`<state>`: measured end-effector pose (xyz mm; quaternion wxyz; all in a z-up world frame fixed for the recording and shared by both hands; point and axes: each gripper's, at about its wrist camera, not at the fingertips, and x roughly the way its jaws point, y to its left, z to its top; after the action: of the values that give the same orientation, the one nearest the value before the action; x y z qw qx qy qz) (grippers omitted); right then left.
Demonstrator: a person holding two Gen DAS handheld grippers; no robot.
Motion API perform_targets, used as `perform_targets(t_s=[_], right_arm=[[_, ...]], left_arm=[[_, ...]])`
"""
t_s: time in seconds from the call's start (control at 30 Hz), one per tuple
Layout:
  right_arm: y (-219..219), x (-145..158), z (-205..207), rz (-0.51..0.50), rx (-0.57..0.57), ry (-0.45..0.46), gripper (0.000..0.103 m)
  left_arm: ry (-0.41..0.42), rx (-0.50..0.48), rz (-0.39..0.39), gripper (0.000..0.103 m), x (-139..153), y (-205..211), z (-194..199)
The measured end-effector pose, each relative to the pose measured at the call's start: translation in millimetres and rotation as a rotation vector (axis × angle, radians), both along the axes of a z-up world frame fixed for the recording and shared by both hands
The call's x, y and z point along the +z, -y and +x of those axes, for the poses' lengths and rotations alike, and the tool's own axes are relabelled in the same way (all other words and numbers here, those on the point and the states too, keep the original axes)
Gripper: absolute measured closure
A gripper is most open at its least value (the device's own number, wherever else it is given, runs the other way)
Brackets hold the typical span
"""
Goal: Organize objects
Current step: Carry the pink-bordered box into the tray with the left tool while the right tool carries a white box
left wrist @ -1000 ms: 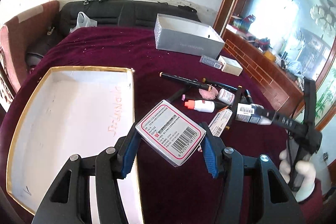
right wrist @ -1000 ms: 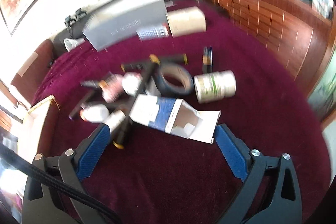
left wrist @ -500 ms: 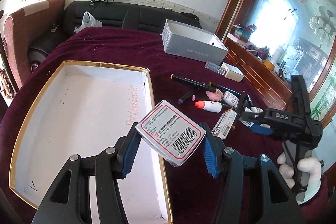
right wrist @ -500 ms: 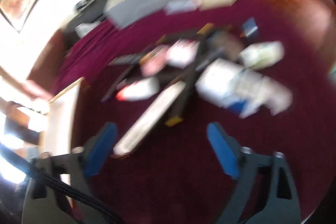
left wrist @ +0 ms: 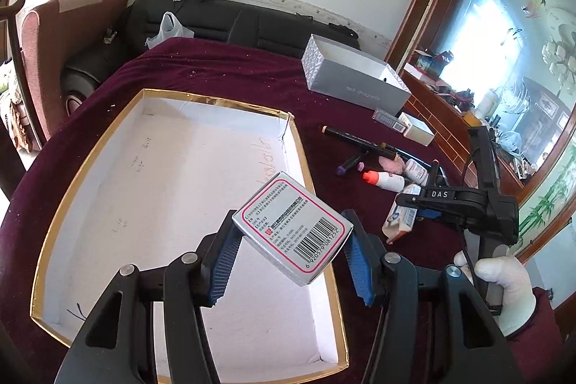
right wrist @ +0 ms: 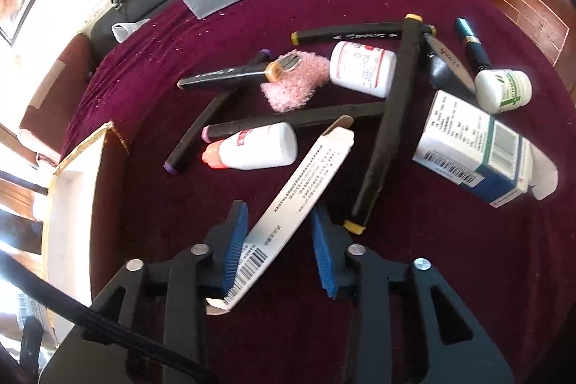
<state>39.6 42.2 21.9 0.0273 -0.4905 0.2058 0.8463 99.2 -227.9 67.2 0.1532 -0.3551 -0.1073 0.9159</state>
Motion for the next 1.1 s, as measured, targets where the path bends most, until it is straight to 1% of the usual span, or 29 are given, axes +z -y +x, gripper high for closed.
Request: perform_targets(t_s=[0.07,0.13,0.33,0.4,0.43,0.5,0.63,0.67,0.73,0.8,0.87,0.9,0.93,0.97,1.0,1.03,1.1], right_arm=[[-1,2,8,-0.019,0.018,-0.016,0.084],[-2,4,14,-0.029,0.031,-0.027,0.089],[-8,19,37,-0.087,0.078,-0.073,0.089],[-10,32,46,-0.128,0.090,-0.101,0.089],[-8,37,43,-0.140,0.096,-0.112,0.089],[-3,57,43,-0.179,0.128,-0.148,0.089],[13,88,28,-0.263,0.197,-0.184,0.089],[21,99,20,-0.292,0.223,-0.195,0.089],[35,113,9,-0.327,0.258,-0.209,0.089],[59,127,-12,-0.362,0.304,-0.206,0.089],[75,130,-22,-0.376,0.331,-0.193,0.089],[86,130,-29,-0.369,0.344,-0.185,0.089],[99,125,-37,-0.352,0.357,-0.171,0.089],[114,117,-47,-0.325,0.367,-0.151,0.089],[124,109,-52,-0.301,0.372,-0.135,0.089],[134,99,-59,-0.275,0.375,-0.119,0.089],[151,76,-70,-0.241,0.381,-0.084,0.089]], left_arm=[[-0.008,0.009,-0.004,0.053,3,4,2],[-0.016,0.018,-0.004,0.053,7,7,4],[-0.059,0.018,-0.014,0.053,28,8,14],[-0.076,0.004,-0.018,0.053,38,7,16],[-0.084,-0.007,-0.020,0.053,45,7,16],[-0.090,-0.028,-0.031,0.053,60,8,12],[-0.121,-0.031,-0.079,0.053,102,13,-7],[-0.136,-0.025,-0.100,0.053,114,14,-14],[-0.160,-0.010,-0.157,0.053,134,14,-32],[-0.167,0.002,-0.217,0.053,144,11,-54],[-0.160,0.009,-0.250,0.053,142,9,-77],[-0.160,0.010,-0.270,0.053,135,6,-88],[-0.161,0.017,-0.306,0.053,124,2,-101],[-0.157,0.022,-0.325,0.053,113,0,-108],[-0.143,0.026,-0.329,0.053,100,0,-115],[-0.114,0.031,-0.316,0.053,85,3,-125],[-0.035,0.037,-0.256,0.053,53,11,-143]])
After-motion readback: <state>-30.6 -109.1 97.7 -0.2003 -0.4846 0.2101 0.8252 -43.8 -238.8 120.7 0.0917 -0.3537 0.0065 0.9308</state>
